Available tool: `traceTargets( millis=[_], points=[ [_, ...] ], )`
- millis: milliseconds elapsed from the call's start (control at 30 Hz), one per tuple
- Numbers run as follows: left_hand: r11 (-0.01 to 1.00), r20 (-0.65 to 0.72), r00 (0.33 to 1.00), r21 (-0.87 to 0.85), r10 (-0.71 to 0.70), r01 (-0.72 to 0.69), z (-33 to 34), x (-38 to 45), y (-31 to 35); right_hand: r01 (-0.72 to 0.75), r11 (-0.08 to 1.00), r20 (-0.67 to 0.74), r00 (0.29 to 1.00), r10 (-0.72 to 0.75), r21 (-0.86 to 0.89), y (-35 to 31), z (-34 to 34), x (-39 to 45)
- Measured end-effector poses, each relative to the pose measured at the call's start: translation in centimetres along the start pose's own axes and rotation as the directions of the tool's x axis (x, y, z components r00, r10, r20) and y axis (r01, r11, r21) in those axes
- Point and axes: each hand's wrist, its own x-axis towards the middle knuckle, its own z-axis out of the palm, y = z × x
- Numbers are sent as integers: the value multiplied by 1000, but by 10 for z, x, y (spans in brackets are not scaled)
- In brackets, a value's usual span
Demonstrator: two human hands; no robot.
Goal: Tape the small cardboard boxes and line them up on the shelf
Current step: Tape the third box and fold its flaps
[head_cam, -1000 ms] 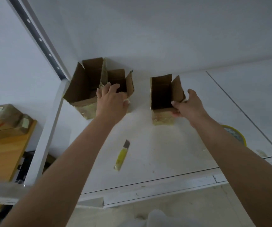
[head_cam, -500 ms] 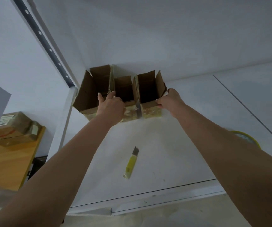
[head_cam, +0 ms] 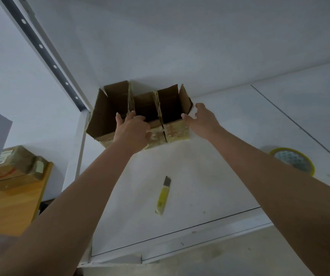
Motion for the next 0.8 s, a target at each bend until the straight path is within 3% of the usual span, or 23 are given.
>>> traceTargets(
  millis=[133, 267, 400, 600, 800],
  points=[
    [987, -214, 977, -157, -4, -30, -7, -1, 17, 165, 905, -62, 977, -205, -391, 10, -16, -26],
    [960, -287, 949, -205, 129, -193, -13, 5, 66, 162, 771, -91, 957, -274, -615, 34, -41, -54],
    [912, -296, 928, -271, 225, -307, -18, 5, 128, 101, 711, -130, 956, -263, -696, 64, -79, -80],
    [878, -329, 877, -210, 350, -429, -31, 3, 226, -9, 681, -194, 961, -196, -732, 120, -148, -122],
    [798, -343, 806, -208, 482, -566, -51, -12, 369, -115, 670, -265, 956, -126, -733, 198, -246, -182]
  ],
)
